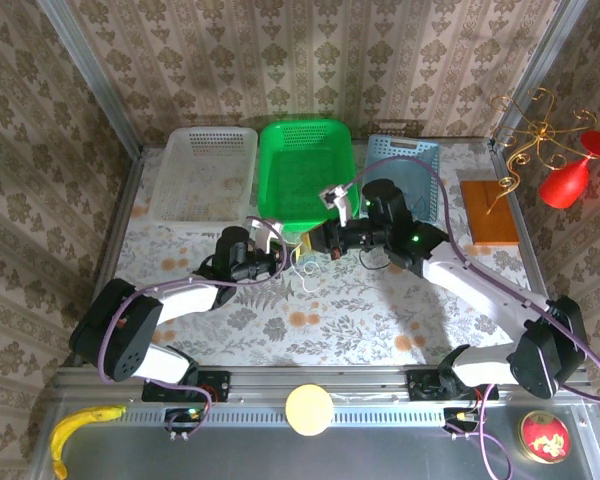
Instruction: Untangle the cables
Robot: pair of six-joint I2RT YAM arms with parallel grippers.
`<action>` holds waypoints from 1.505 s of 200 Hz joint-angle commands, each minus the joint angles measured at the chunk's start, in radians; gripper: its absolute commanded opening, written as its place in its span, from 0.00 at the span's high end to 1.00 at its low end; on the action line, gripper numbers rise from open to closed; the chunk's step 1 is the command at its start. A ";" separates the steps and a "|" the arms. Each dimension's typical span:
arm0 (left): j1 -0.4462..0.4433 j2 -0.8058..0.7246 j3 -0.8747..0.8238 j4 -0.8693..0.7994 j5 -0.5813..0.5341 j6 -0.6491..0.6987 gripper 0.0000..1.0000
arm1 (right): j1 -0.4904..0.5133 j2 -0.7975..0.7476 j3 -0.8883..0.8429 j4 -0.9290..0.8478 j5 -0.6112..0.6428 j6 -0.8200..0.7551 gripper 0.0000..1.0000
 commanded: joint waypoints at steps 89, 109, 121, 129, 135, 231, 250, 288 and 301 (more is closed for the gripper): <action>0.022 0.026 -0.067 0.047 -0.016 -0.010 0.87 | -0.100 -0.146 0.060 0.078 -0.010 0.092 1.00; 0.022 0.009 -0.061 0.034 -0.009 -0.014 0.88 | -0.093 -0.123 -0.013 0.087 0.015 0.090 0.95; 0.022 -0.005 -0.054 0.017 -0.008 -0.015 0.88 | -0.083 -0.107 -0.070 0.102 0.029 0.090 0.86; 0.022 -0.016 -0.049 0.007 -0.007 -0.014 0.88 | -0.074 -0.099 -0.109 0.115 0.041 0.092 0.79; 0.022 -0.024 -0.046 -0.002 -0.008 -0.012 0.88 | -0.064 -0.094 -0.141 0.134 0.054 0.098 0.72; 0.019 -0.101 0.040 -0.173 -0.026 -0.037 0.87 | 0.178 0.116 -0.324 0.317 0.266 0.055 0.36; 0.018 -0.115 0.049 -0.199 -0.032 -0.041 0.88 | 0.193 0.135 -0.321 0.326 0.314 0.024 0.35; 0.015 -0.135 0.068 -0.239 -0.030 -0.046 0.88 | 0.211 0.159 -0.310 0.351 0.385 -0.013 0.34; 0.013 -0.138 0.074 -0.250 -0.029 -0.046 0.88 | 0.218 0.168 -0.304 0.363 0.408 -0.022 0.34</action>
